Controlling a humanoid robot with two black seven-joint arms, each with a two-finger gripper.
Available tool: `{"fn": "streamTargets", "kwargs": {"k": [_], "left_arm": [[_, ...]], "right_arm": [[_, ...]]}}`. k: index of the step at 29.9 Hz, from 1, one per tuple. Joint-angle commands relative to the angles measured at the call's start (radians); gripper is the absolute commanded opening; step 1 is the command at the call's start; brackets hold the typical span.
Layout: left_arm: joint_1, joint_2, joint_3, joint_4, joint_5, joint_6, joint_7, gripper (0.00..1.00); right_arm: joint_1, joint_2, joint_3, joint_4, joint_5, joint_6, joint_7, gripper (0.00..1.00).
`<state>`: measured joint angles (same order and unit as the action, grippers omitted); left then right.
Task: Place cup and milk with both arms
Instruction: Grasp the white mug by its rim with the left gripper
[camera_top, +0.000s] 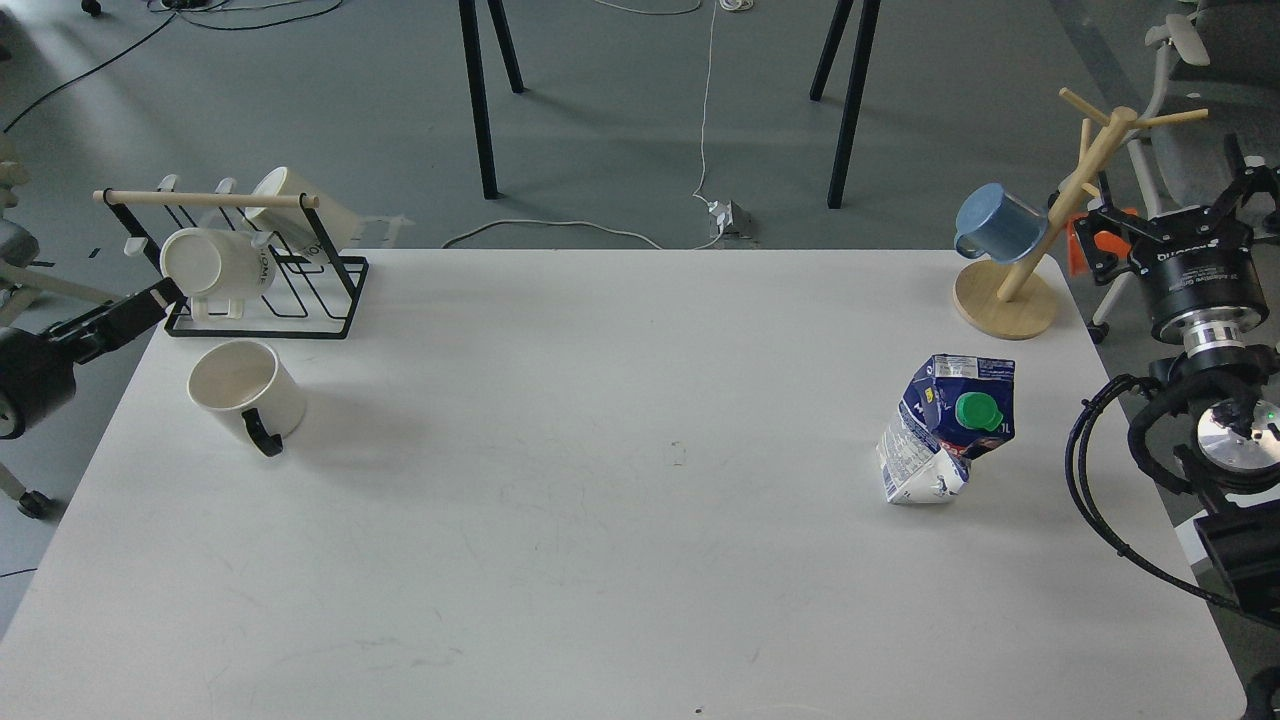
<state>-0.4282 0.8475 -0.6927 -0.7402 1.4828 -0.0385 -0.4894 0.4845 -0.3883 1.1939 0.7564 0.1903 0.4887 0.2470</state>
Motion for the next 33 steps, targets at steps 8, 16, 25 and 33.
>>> {"fn": "streamTargets", "kwargs": {"k": [8, 16, 25, 33], "left_arm": [[-0.145, -0.201, 0.248, 0.35, 0.094, 0.1, 0.001, 0.77], [-0.211, -0.294, 0.36, 0.489, 0.091, 0.103, 0.001, 0.68], [-0.205, -0.314, 0.364, 0.49, 0.096, 0.101, 0.001, 0.28], [-0.208, -0.311, 0.45, 0.49, 0.093, 0.104, 0.001, 0.1]], "right_arm": [[0.002, 0.0, 0.001, -0.002, 0.0, 0.0, 0.0, 0.99], [0.002, 0.0, 0.003, -0.002, 0.0, 0.0, 0.0, 0.99], [0.002, -0.001, 0.006, -0.003, 0.0, 0.0, 0.0, 0.99], [0.002, -0.001, 0.006, -0.002, 0.0, 0.0, 0.0, 0.99]]}}
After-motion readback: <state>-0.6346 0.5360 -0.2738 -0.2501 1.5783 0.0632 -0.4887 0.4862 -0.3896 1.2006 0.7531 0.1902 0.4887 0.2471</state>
